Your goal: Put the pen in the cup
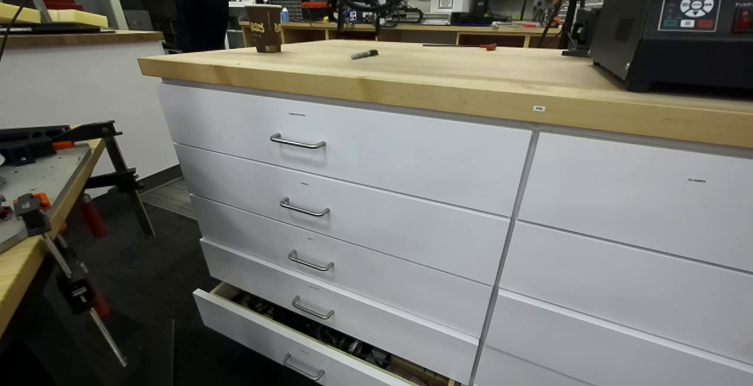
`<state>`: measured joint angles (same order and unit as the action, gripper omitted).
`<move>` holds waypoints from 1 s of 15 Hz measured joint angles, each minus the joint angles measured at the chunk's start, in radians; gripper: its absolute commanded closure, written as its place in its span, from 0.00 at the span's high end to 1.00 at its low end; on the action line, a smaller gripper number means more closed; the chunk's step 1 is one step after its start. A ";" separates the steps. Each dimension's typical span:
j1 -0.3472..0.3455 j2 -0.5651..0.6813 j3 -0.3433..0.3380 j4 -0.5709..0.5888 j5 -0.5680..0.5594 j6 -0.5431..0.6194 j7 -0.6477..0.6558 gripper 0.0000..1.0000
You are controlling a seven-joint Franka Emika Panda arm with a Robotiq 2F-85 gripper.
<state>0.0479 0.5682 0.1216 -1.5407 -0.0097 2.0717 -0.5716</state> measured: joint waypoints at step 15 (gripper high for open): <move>-0.011 0.171 0.004 0.231 0.000 -0.161 0.001 0.00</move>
<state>0.0369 0.7394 0.1251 -1.3099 -0.0099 1.9109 -0.5710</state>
